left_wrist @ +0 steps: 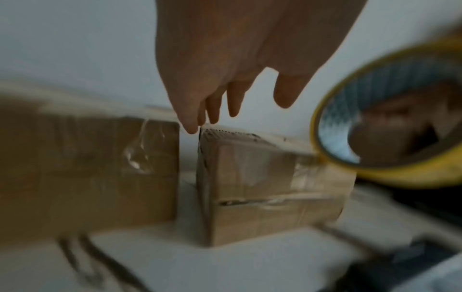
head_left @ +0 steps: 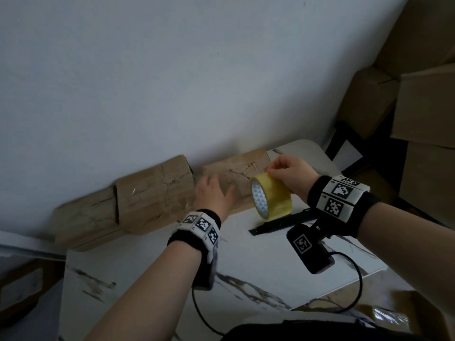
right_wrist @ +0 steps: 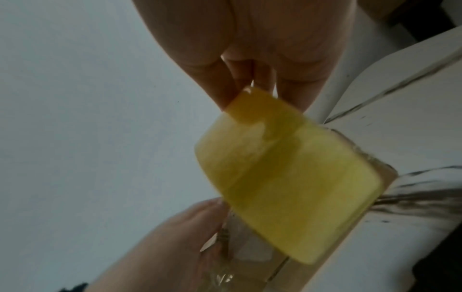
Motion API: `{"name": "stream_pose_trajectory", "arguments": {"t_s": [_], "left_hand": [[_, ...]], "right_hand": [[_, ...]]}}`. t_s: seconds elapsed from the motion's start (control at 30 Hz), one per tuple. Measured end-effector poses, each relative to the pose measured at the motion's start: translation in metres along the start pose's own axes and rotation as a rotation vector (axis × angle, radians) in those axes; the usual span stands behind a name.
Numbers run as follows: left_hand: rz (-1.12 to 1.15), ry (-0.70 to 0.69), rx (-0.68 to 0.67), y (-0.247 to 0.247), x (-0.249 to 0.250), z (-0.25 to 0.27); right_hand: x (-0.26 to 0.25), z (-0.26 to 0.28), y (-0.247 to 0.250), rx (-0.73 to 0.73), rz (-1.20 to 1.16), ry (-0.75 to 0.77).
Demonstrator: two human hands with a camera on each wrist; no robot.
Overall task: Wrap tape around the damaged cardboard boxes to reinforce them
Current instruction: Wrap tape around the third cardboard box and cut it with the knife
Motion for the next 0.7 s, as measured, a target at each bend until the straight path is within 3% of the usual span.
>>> {"name": "stream_pose_trajectory", "arguments": {"t_s": [0.27, 0.47, 0.57, 0.63, 0.7], "left_hand": [[-0.067, 0.085, 0.037, -0.025, -0.003, -0.005], [-0.031, -0.108, -0.057, -0.029, 0.004, -0.01], [-0.087, -0.108, -0.084, -0.028, 0.008, -0.009], [-0.175, -0.152, -0.024, -0.019, 0.018, -0.005], [-0.075, -0.285, 0.053, -0.012, 0.038, 0.003]], "right_hand": [[0.011, -0.004, 0.015, -0.013, 0.215, 0.027], [0.011, 0.001, 0.021, -0.049, 0.319, 0.05], [0.01, 0.003, 0.021, -0.098, 0.371, 0.055], [0.008, 0.005, 0.021, -0.118, 0.413, 0.083], [0.006, 0.008, 0.02, -0.114, 0.479, 0.117]]}}
Point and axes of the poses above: each hand's wrist, its own z-axis away from the middle knuckle, its own y-axis out of the back of the hand, x = y × z, the point moved 4 cm from there along -z, towards the middle knuckle, and after that the axes turned 4 degrees about x, right-handed, at the moved point
